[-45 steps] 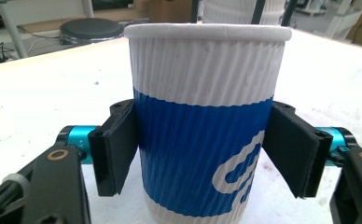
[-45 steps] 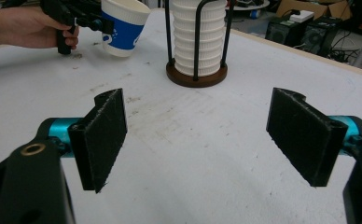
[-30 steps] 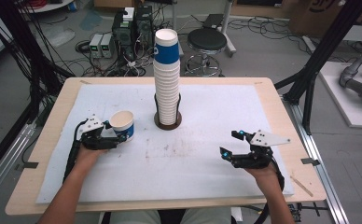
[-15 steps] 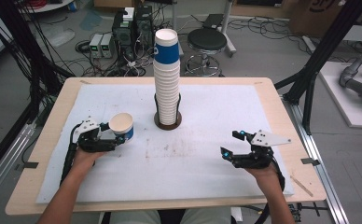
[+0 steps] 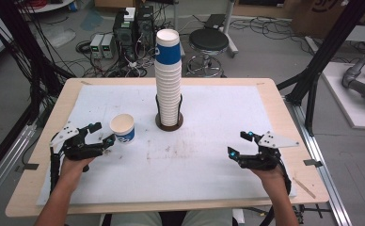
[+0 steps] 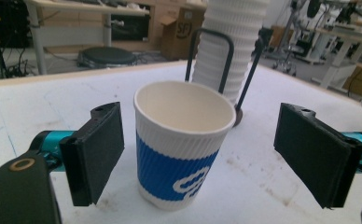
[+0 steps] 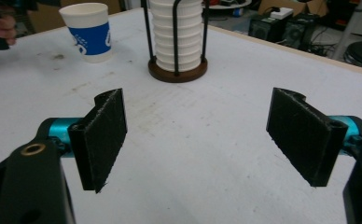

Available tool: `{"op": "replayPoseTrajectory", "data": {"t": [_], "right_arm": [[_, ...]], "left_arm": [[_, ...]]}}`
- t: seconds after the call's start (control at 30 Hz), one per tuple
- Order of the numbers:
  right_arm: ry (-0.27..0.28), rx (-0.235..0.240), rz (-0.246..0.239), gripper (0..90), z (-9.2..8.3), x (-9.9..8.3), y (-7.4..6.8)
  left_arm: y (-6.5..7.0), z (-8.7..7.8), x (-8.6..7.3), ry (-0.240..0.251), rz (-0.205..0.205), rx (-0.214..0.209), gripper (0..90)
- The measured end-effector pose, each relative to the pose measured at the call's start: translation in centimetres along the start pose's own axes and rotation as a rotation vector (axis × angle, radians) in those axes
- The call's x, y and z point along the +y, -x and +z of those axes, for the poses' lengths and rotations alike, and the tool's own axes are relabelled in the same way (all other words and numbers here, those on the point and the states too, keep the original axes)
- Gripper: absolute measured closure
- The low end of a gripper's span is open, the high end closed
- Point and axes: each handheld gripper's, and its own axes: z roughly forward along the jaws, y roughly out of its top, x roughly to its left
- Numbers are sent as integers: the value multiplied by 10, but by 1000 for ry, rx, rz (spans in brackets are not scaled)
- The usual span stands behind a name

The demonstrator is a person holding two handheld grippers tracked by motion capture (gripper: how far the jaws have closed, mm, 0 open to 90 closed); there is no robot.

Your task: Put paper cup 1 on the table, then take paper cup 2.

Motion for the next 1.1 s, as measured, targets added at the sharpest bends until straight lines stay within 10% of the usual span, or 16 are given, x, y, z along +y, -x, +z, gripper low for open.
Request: {"op": "replayPoseTrajectory", "data": {"t": [0.6,1.1], "right_arm": [[-19,-44,12,207,-1,-3,2],[-14,-32,21,207,2,0,4]], "left_arm": [[1,-9,1,54,-5,20,160],[18,-2,53,68,17,-70,165]]}}
